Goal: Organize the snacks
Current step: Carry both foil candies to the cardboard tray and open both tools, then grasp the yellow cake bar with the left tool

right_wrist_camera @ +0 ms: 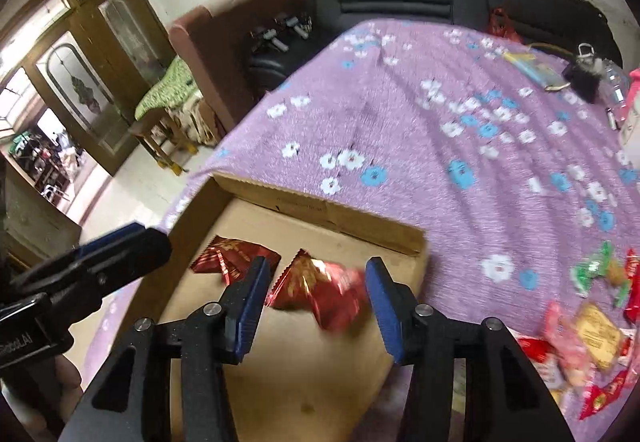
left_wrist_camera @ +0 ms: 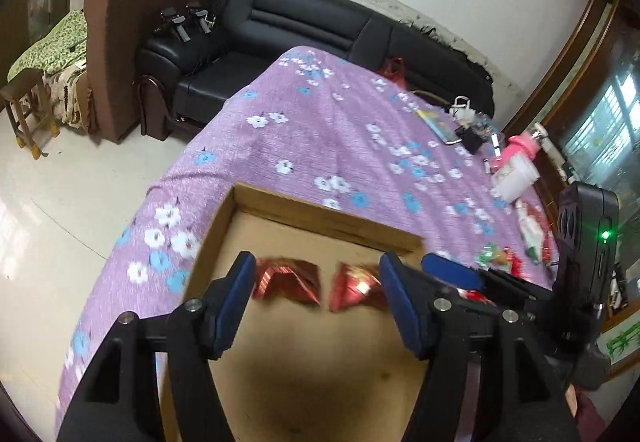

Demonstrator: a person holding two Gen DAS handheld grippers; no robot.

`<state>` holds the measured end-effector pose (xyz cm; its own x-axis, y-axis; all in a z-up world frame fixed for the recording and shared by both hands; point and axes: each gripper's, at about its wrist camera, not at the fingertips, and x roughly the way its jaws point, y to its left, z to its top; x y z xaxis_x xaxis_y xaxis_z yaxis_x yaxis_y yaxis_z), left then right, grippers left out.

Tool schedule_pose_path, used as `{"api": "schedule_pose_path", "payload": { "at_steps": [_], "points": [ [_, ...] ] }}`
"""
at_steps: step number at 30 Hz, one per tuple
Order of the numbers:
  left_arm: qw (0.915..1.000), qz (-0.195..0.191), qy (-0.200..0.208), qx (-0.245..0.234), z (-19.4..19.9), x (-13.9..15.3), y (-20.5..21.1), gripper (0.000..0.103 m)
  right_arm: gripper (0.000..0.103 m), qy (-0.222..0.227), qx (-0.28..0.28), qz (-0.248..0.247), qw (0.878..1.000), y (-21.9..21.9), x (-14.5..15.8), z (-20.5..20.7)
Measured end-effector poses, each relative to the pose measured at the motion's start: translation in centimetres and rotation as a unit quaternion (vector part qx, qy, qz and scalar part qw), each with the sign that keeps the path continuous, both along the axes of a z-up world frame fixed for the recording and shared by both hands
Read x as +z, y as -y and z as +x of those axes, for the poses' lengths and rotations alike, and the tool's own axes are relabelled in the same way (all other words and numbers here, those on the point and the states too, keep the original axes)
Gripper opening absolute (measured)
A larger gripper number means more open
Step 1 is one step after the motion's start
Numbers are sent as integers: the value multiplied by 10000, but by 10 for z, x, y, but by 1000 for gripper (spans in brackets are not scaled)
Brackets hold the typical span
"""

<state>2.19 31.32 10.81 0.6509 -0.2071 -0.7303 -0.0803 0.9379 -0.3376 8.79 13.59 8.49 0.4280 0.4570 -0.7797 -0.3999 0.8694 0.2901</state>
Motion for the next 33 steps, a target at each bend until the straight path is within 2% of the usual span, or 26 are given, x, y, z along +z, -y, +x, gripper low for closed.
{"api": "schedule_pose_path", "payload": {
  "at_steps": [4,7,10,13,16,21,22,24,28,31,33],
  "points": [
    [9994,-164,291,-131,-37,21,19,74,55,286,-240,272,9989,54,25,-25],
    [9977,-406,480,-260,-67,30,37,84,60,432,-659,320,9964,108,35,-39],
    [9958,-675,512,-335,-90,27,55,84,60,443,-1103,27,9929,153,29,-45],
    [9935,-953,516,-355,-109,20,69,84,60,221,-1388,-108,9900,181,12,-43],
    [9931,-1023,467,-332,-123,12,82,84,60,43,-1432,-164,9896,185,-2,-34],
    [9960,-717,415,-322,-132,14,94,84,59,-69,-1250,-464,9910,160,-25,-8],
    [9960,-705,431,-327,-135,16,94,84,56,-123,-1202,-520,9913,154,-31,-3],
    [9964,-644,454,-308,-140,17,93,84,38,-319,-1005,-571,9928,145,-44,0],
    [9971,-566,443,-261,-145,14,87,84,31,-754,-744,-243,9941,152,-50,-19],
    [9973,-545,403,-265,-142,8,86,84,31,-1017,-517,-285,9931,165,-54,-49],
    [9971,-584,359,-339,-139,3,90,84,31,-1045,-529,-140,9930,184,-56,-67]
  ]
}}
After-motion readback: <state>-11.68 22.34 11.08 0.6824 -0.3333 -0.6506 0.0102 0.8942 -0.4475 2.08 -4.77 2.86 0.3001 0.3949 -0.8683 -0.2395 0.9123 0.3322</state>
